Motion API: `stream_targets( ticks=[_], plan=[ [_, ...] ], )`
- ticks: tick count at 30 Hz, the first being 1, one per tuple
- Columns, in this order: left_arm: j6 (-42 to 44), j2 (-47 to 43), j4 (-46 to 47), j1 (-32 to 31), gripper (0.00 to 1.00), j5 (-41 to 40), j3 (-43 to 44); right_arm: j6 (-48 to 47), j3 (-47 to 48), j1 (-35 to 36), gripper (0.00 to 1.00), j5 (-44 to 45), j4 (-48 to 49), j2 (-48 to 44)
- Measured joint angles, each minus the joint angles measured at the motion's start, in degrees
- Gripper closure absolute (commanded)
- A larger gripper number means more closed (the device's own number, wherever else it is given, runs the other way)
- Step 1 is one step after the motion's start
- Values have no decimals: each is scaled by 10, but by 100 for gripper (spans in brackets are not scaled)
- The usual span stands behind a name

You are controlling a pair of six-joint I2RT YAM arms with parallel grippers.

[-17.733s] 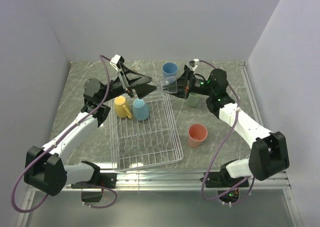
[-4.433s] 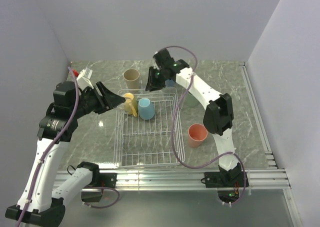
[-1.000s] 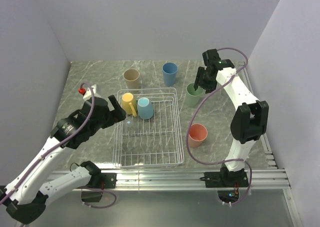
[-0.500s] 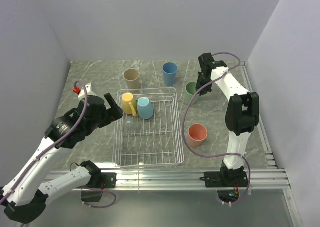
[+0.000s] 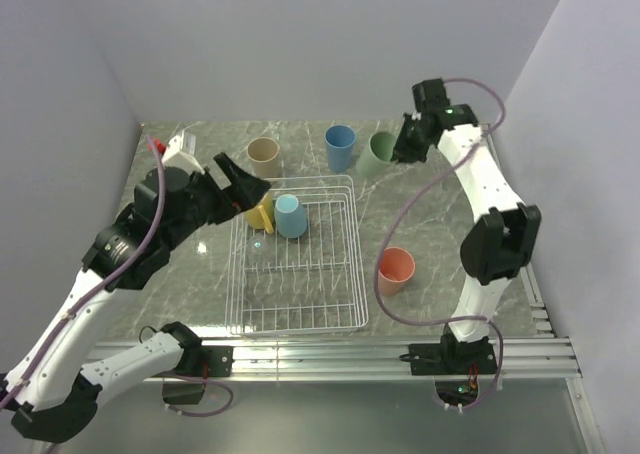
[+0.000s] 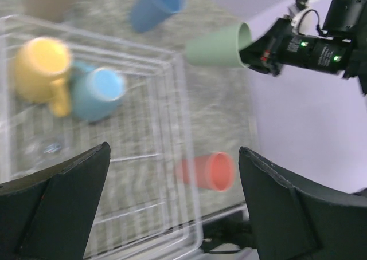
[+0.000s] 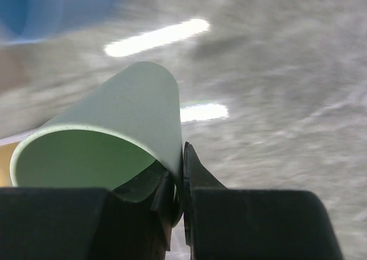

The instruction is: Load the cups into the dish rack

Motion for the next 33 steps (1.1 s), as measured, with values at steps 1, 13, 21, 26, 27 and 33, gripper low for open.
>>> stream_targets(
  ticks=[1, 13, 21, 26, 27, 33],
  plan=[
    [-1, 7, 27, 10, 1, 27, 3, 10, 13, 0, 100, -20, 0, -17],
    [-135, 76, 439, 189, 1, 433, -84, 278, -172, 30, 100, -365, 346, -317],
    [-246, 68, 643, 190, 1, 513, -170, 439, -291, 90, 100, -435, 527, -308],
    [-267, 47, 688, 190, 1, 525, -193, 495, -295, 114, 100, -444, 597, -303],
    [-268, 43, 689, 190, 1, 525, -196, 505, -295, 120, 100, -445, 612, -303],
    [-261, 15, 675, 190, 1, 512, -207, 548, -300, 158, 100, -460, 678, -303]
  ],
)
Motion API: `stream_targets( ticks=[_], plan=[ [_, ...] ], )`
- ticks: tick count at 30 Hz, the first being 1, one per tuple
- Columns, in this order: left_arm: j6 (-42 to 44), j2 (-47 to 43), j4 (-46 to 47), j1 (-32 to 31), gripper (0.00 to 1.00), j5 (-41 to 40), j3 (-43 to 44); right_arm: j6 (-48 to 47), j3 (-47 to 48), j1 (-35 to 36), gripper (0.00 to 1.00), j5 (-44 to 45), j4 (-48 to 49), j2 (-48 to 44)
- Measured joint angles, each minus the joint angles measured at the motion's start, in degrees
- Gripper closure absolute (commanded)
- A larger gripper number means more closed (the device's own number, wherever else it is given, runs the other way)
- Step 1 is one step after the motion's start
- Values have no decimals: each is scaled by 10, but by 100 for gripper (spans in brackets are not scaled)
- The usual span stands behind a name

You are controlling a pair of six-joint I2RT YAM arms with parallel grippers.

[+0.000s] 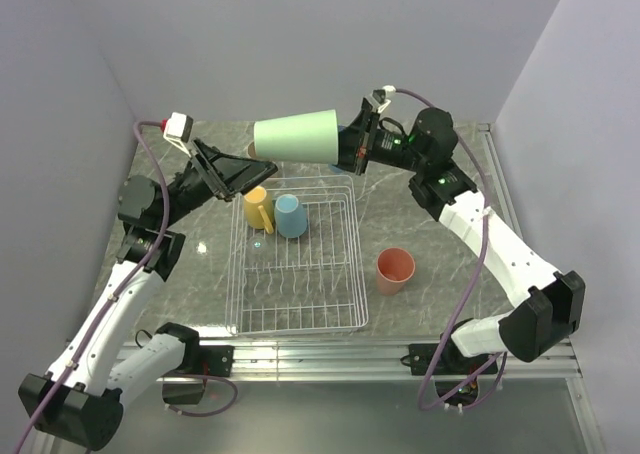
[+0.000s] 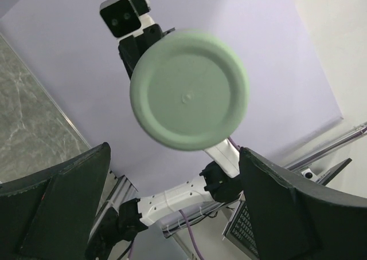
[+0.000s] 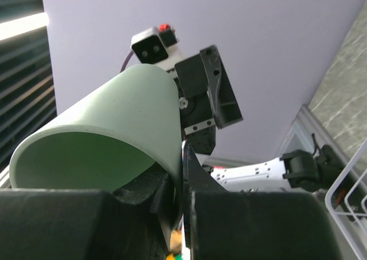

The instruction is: Load the cups into the dish rack

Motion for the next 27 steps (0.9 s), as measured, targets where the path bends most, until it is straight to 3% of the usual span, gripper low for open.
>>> stream_targets(
  ticks=[12, 14, 15, 18, 19, 22, 23, 24, 25, 26, 27],
  plan=[
    [4, -10, -20, 0, 1, -3, -4, 26, -71, 40, 100, -7, 33, 0],
    [4, -10, -20, 0, 8, -3, -4, 26, -75, 47, 100, -7, 37, 0],
    [4, -11, -20, 0, 14, -3, -4, 26, -77, 50, 100, -5, 39, -1],
    [3, -11, -27, 0, 43, -4, -5, 27, -85, 53, 100, 0, 48, -7],
    [3, -12, -29, 0, 67, -5, -5, 26, -86, 53, 100, 3, 49, -8],
    [3, -16, -31, 0, 93, -5, -5, 22, -87, 55, 100, 5, 50, -8],
    [3, -17, -33, 0, 95, -5, -5, 22, -87, 55, 100, 5, 50, -8],
    [4, -17, -34, 0, 97, -5, -5, 22, -87, 55, 89, 4, 50, -8],
    [5, -17, -36, 0, 100, -5, -5, 21, -87, 55, 42, 4, 49, -8],
    [4, -17, -38, 0, 100, -5, -5, 20, -87, 55, 15, 4, 43, -8],
    [5, -17, -41, 0, 100, -5, -5, 15, -87, 55, 6, 5, 36, -8]
  ],
)
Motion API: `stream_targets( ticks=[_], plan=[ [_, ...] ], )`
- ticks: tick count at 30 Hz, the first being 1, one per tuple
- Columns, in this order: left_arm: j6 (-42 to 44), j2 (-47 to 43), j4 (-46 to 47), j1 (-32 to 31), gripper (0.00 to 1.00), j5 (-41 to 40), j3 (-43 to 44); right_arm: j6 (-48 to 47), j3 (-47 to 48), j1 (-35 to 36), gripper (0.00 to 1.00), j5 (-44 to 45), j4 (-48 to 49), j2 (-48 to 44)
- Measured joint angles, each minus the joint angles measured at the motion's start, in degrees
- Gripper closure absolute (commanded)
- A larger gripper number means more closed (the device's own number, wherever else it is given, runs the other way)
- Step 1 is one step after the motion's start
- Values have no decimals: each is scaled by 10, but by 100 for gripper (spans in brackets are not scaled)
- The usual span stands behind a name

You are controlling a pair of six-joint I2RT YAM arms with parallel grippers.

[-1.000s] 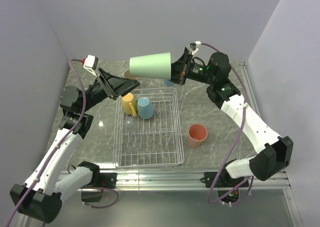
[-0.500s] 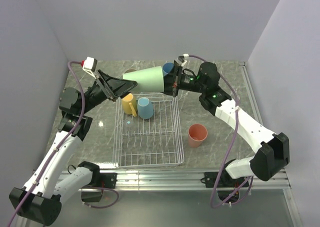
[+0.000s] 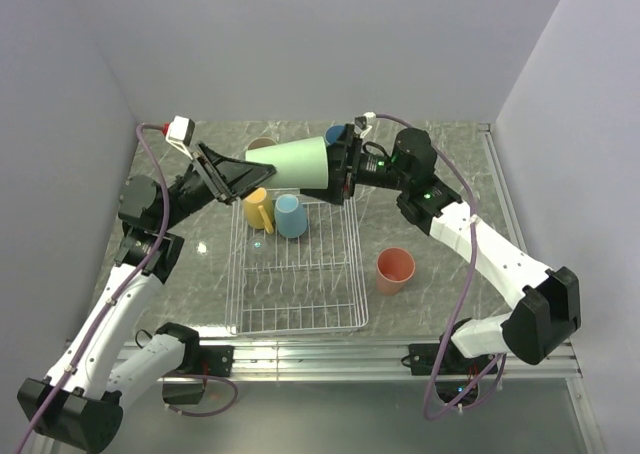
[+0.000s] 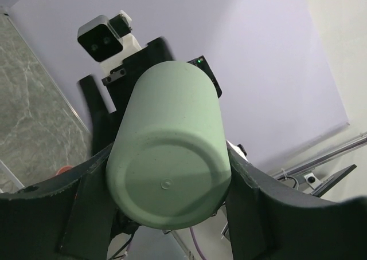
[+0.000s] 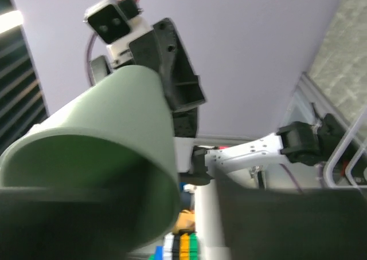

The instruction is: Load the cups into the dish rack

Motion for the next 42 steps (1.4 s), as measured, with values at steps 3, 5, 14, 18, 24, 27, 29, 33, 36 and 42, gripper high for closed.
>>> stream_targets(
  ticks=[3, 5, 14, 18, 24, 27, 29, 33, 36, 42],
  plan=[
    [10, 1, -12, 0, 100, 0, 3, -59, 15, -10, 4, 9, -85, 0],
    [26, 10, -32, 0, 100, 1, 19, -122, 59, -28, 3, 44, -213, 2],
    [213, 164, -304, -12, 100, -62, 242, -396, 152, -309, 2, 262, -609, -58],
    [322, 298, -462, -82, 100, -177, 404, -428, 107, -311, 2, 286, -664, -116],
    [431, 546, -632, -222, 100, -356, 635, -451, 75, -306, 3, 299, -723, -165],
    [450, 600, -685, -247, 100, -422, 646, -464, 78, -308, 3, 310, -742, -165],
    [460, 609, -711, -248, 100, -455, 630, -469, 78, -309, 3, 316, -750, -169],
    [468, 590, -718, -240, 100, -488, 589, -476, 73, -309, 3, 320, -760, -186],
    [469, 567, -706, -236, 100, -495, 548, -479, 63, -309, 4, 320, -764, -196],
    [470, 571, -680, -238, 100, -493, 515, -487, 57, -309, 4, 320, -770, -189]
  ],
)
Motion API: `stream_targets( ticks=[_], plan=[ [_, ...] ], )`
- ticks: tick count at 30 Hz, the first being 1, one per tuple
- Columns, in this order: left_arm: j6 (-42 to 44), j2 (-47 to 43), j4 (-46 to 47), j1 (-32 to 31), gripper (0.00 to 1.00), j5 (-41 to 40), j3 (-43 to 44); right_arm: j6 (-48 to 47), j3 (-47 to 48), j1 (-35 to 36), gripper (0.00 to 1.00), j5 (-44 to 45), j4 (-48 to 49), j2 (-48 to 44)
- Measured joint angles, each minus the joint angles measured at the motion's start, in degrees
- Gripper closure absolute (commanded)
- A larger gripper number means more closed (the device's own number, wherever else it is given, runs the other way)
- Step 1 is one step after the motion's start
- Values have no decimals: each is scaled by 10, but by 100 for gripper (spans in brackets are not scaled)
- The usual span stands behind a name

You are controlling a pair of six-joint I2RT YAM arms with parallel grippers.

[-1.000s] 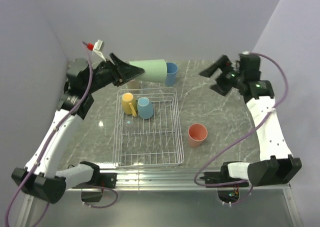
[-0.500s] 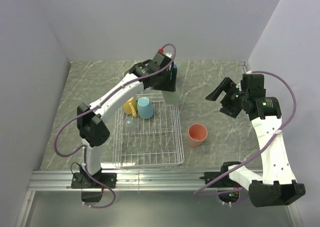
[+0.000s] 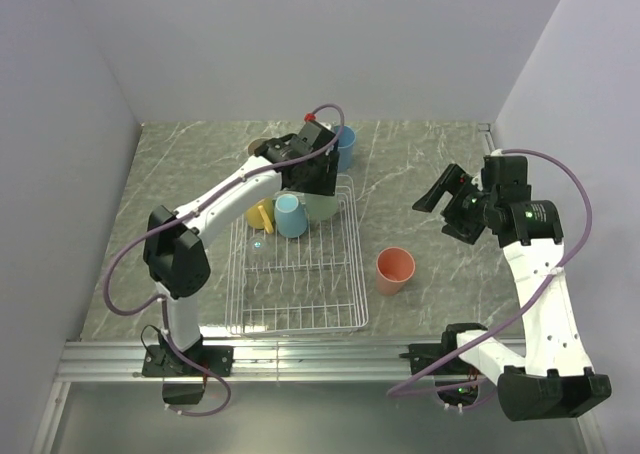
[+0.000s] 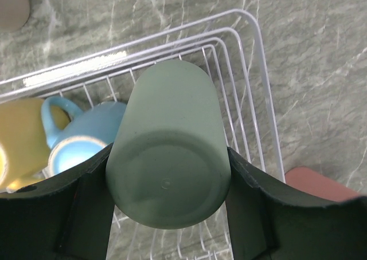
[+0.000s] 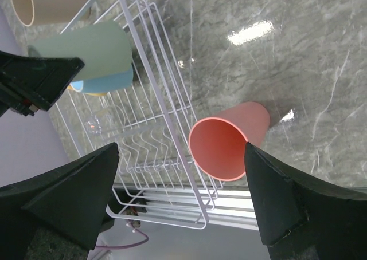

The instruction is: Load the cups into the dish rack

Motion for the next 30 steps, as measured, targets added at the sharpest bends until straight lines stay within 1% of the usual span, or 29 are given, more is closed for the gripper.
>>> stream_targets(
  ticks=[4, 5, 6, 7, 9, 11, 12, 13, 14, 15, 16, 20, 22, 30],
  plan=[
    [1, 26, 14, 0, 99, -4, 7, -3, 0, 0, 5, -2, 0, 7],
    [2, 36, 14, 0, 97, -7, 12, -4, 0, 0, 5, -3, 0, 8],
    [3, 46, 16, 0, 94, -10, 17, -6, 0, 0, 5, -4, 0, 9],
    [4, 53, 17, 0, 85, -13, 20, -9, 0, 0, 5, -5, 0, 10],
    [5, 62, 14, 0, 78, -17, 29, -15, -1, 0, 5, -5, -1, 12],
    [5, 70, 16, -3, 68, -16, 41, -21, -6, 0, 5, -5, 0, 14],
    [5, 71, 16, -3, 68, -16, 42, -24, -11, 0, 5, -5, -1, 14],
    [5, 75, 14, -3, 51, -17, 45, -27, -16, 0, 5, -5, -1, 14],
    [5, 76, 15, -4, 41, -16, 47, -30, -23, 0, 5, -5, -2, 13],
    [5, 76, 16, -5, 34, -16, 47, -31, -31, 0, 5, -6, -3, 13],
    [5, 76, 16, -5, 25, -16, 47, -34, -38, 0, 5, -7, -3, 13],
    [5, 80, 18, -5, 12, -17, 47, -43, -68, 0, 6, -13, -5, 9],
    [5, 87, 18, -5, 1, -17, 50, -46, -79, 0, 6, -15, -6, 5],
    [5, 112, 8, -2, 1, -18, 86, -52, -95, 0, 6, -17, -9, -3]
  ],
)
